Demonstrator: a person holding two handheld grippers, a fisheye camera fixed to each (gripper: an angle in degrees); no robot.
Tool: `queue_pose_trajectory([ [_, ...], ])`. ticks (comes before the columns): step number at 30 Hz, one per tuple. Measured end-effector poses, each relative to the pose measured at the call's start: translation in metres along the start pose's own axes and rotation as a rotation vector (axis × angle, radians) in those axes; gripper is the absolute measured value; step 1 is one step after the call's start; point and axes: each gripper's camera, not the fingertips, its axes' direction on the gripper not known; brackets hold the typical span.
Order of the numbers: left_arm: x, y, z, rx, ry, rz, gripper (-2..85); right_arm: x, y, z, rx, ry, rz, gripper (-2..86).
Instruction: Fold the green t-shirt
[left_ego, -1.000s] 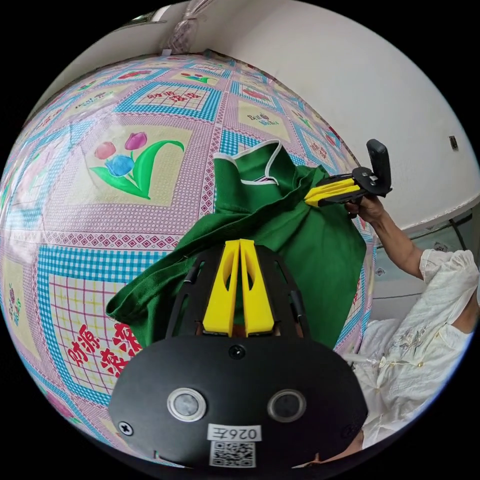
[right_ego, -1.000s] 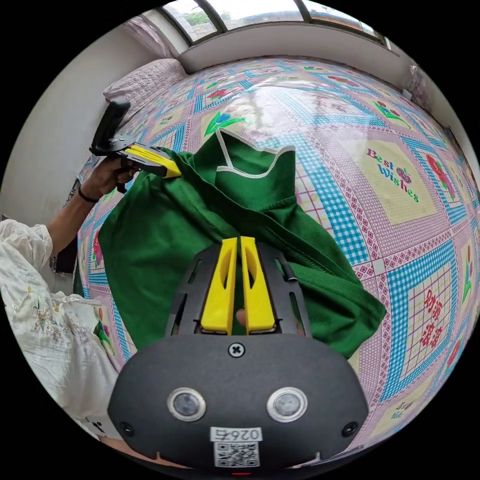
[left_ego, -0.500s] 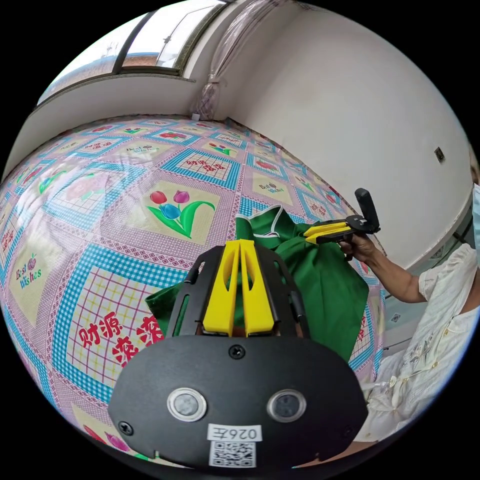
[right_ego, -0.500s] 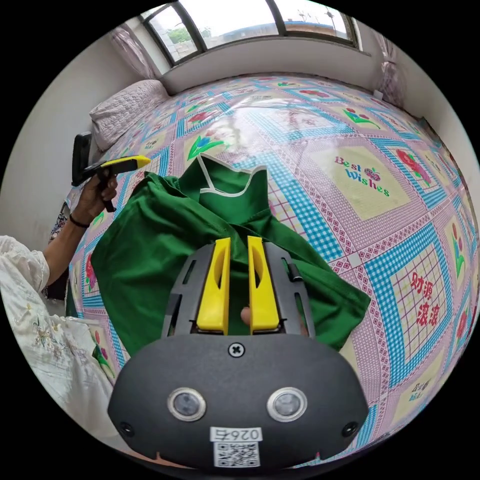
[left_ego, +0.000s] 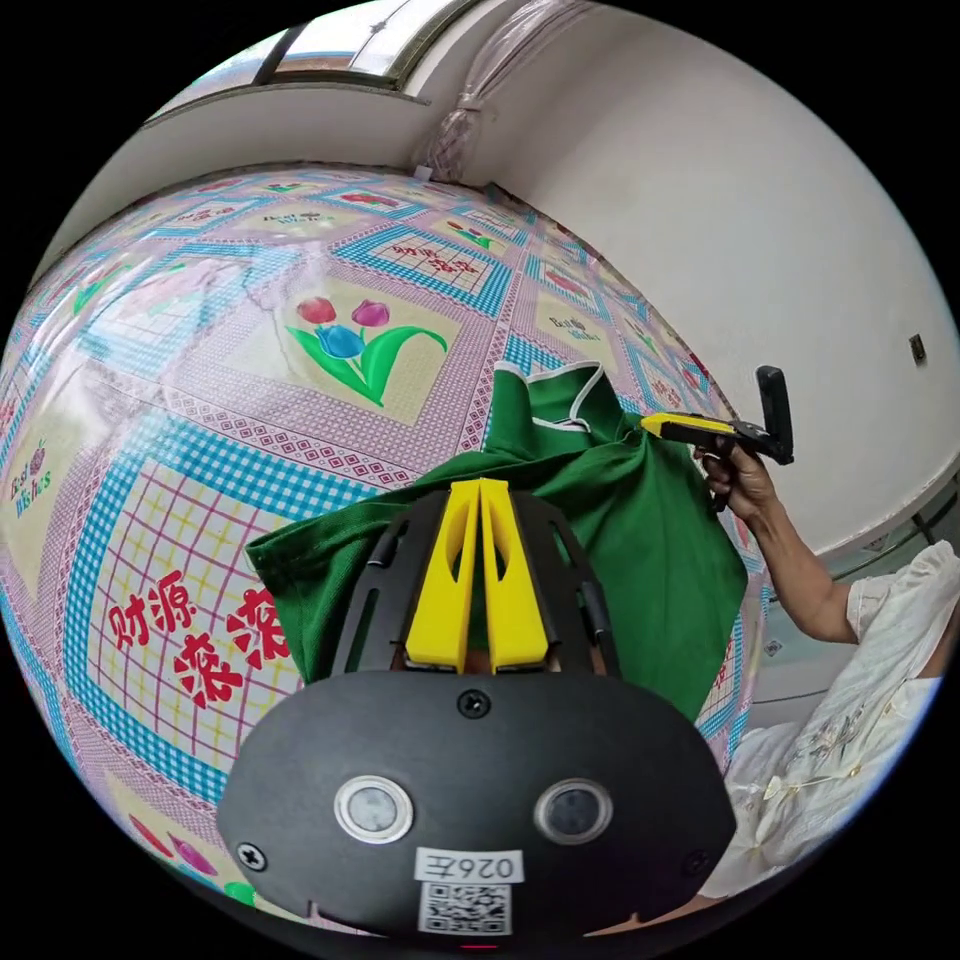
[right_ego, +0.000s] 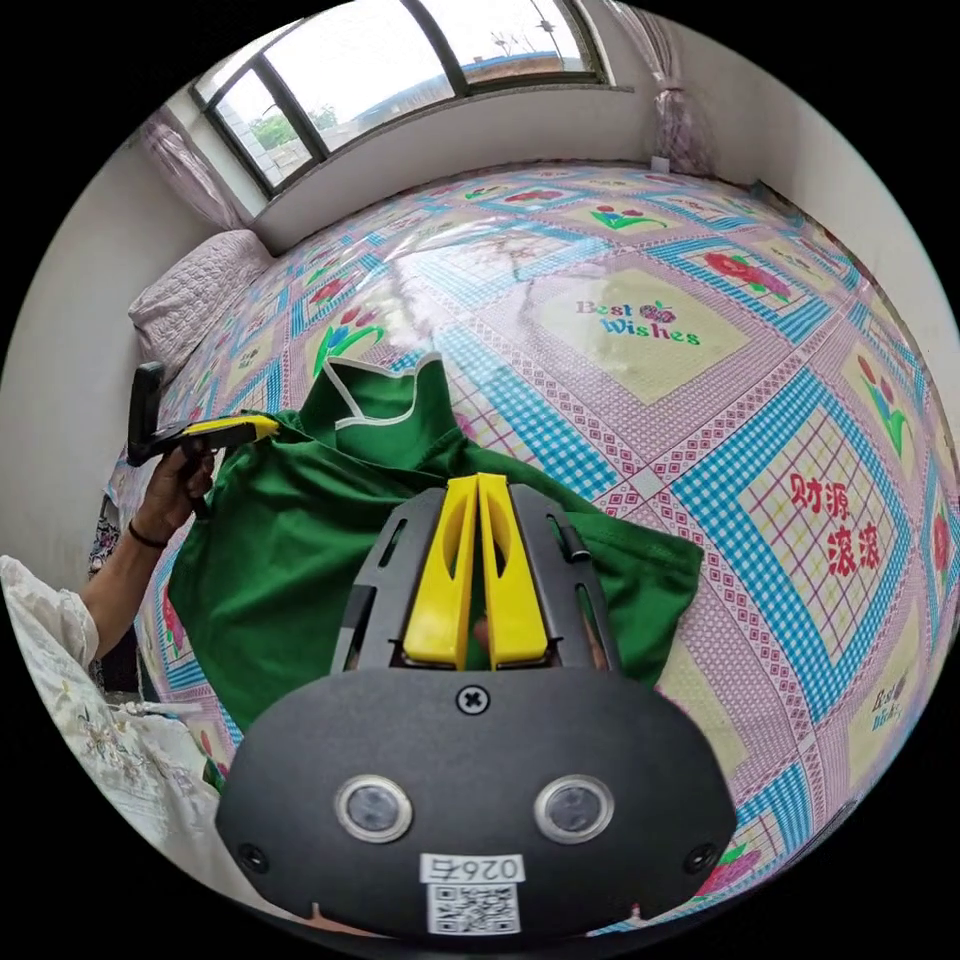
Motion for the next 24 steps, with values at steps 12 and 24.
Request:
queue_pose_trajectory([
  [12, -0.038, 0.034, -0.058, -0.038, 0.044, -0.167, -1.0, 0.018, -0.005, -0.033, -0.033, 0.053, 0.106, -0.9],
  [24, 0.077, 0.128, -0.140, -0.025, 0.028, -0.049, -1.0, -0.067, 0.093, -0.105, -0.129, 0.074, 0.099, -0.8],
])
